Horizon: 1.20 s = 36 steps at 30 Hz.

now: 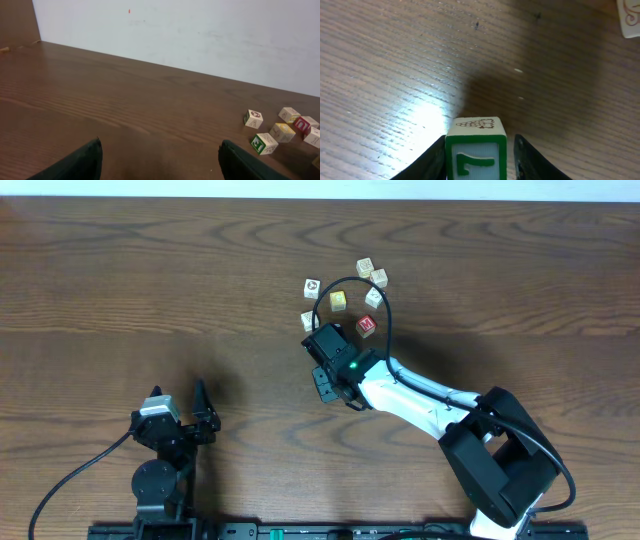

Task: Lift 4 blocks
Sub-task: 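Close the right gripper on the green 7 block and lift, then carry the green 7 block left of the blue X block, lower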

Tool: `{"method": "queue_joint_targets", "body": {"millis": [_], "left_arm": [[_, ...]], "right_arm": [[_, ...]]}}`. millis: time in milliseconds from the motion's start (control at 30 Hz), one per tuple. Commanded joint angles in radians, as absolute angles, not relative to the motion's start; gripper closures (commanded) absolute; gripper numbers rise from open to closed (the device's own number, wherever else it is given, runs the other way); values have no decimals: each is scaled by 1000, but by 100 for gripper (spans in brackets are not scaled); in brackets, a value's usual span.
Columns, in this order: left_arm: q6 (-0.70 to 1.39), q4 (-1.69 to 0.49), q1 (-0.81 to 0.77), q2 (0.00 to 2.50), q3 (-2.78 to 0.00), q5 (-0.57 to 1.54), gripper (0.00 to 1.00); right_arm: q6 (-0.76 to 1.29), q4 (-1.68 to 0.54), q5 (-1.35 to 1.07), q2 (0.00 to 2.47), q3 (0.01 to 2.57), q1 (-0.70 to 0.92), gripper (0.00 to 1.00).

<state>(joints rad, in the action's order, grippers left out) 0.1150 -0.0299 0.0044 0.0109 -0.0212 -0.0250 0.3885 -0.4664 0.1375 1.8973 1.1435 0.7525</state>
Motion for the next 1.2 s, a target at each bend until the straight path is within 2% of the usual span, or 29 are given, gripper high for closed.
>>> {"method": "queue_joint_targets", "body": {"millis": [0,400,600,900,1167], "left_arm": [[117,-73,1,5,-5,-35,25],[117,-74,1,5,-5,-35,25],[117,-74,1,5,-5,-35,25],[117,-74,1,5,-5,-35,25],[117,-74,1,5,-5,-35,25]], "right_arm": [[369,-457,172,1905,1157,758,62],[343,-436,172,1904,1157,758,75],[343,-453,172,1900,1175,758,76],[343,-625,224,1826,1284,758,78],[351,-749,237,1667,1304,758,81]]}}
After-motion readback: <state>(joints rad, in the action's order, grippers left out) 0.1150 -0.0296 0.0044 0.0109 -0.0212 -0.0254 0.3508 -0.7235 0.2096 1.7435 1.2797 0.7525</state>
